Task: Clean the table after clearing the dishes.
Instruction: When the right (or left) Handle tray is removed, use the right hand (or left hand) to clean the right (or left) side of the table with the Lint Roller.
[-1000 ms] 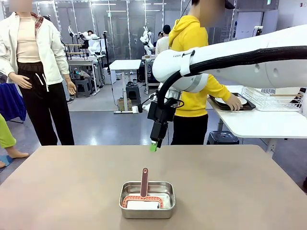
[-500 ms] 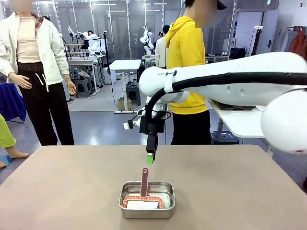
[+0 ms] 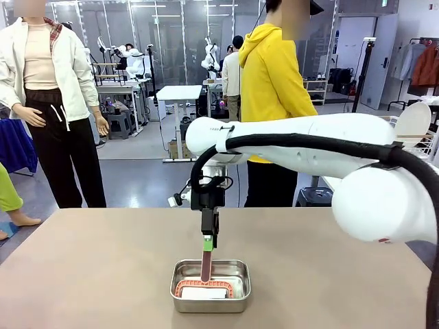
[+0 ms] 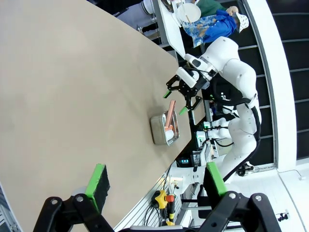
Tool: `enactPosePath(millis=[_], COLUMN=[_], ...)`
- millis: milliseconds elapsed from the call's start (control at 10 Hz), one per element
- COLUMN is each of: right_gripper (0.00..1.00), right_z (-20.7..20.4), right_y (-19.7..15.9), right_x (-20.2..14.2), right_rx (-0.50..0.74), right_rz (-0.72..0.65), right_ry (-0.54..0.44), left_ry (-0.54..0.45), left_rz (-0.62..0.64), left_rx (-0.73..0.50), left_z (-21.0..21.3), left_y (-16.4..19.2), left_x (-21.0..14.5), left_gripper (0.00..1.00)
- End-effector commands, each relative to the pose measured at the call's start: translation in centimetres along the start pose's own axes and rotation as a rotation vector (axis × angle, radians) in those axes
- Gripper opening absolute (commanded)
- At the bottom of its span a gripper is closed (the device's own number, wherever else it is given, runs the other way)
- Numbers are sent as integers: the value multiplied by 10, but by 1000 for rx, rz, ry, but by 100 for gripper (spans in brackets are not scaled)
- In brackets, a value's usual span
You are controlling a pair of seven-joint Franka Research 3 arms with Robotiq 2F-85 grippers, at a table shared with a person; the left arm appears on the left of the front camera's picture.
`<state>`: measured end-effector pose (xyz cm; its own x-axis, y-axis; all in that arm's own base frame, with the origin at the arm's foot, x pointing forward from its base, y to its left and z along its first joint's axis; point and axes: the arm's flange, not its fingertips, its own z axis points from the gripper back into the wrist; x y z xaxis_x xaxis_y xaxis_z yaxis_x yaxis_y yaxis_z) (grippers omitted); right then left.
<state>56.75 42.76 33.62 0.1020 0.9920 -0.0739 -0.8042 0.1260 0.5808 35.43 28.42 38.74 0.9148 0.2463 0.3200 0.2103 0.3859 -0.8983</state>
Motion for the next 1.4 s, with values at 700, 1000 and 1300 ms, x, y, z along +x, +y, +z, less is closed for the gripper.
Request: enactPosePath(millis=[700, 1000, 1300], right_gripper=[0, 0, 0], right_z=[3, 4, 16], right_y=[-2, -1, 17], right_x=[22, 22, 17], right_rx=[121, 134, 102], right_rz=[7, 1, -8], right_ry=[-11, 0, -15], left_ry=[-2, -2, -2], left_rz=[13, 13, 13], left_rx=[2, 2, 2], left_z=[2, 2, 2], left_y=[-5, -5, -5], left_x=[-1, -1, -1], left_gripper=[100, 100, 100])
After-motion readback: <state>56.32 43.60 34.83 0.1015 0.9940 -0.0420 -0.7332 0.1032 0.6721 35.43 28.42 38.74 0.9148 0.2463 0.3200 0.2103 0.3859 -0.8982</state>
